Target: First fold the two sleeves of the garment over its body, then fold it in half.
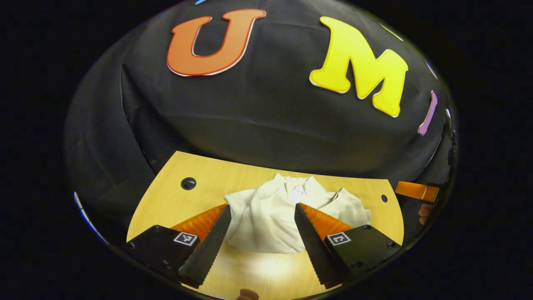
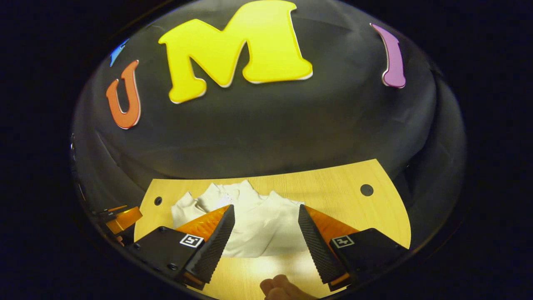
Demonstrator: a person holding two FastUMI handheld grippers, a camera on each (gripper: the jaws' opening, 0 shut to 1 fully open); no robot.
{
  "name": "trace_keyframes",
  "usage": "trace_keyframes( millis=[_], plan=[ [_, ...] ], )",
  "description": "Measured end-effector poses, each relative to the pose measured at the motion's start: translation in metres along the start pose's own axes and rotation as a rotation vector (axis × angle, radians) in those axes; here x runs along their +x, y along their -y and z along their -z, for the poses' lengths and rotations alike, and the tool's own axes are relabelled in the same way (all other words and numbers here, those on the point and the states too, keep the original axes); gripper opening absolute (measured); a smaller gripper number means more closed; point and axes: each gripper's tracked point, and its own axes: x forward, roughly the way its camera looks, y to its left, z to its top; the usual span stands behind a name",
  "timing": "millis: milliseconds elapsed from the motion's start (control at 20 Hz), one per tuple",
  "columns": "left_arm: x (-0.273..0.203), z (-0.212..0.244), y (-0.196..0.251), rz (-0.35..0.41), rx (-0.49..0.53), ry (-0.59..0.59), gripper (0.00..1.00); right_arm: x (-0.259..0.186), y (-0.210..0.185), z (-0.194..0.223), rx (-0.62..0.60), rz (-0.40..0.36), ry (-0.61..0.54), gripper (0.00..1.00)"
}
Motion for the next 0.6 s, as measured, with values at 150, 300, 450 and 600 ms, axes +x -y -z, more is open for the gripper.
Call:
trace_keyframes(
  millis=[150, 300, 450, 600],
  plan=[
    [-0.057, 0.006, -0.012, 0.001, -0.070, 0.057, 0.97, -0.059, 0.002, 0.006, 0.009, -0.018, 0.059, 0.95],
    [-0.104, 0.007, -0.022, -0.013, -0.010, 0.135, 0.99, -0.112, 0.013, 0.025, -0.041, -0.017, 0.072, 0.95],
    [-0.150, -0.009, -0.028, -0.060, 0.054, 0.245, 0.98, -0.159, 0.026, 0.035, -0.072, 0.004, 0.105, 0.95],
    [-0.191, -0.017, -0.018, -0.054, 0.082, 0.318, 0.98, -0.201, 0.023, 0.050, -0.089, -0.028, 0.134, 0.95]
  ],
)
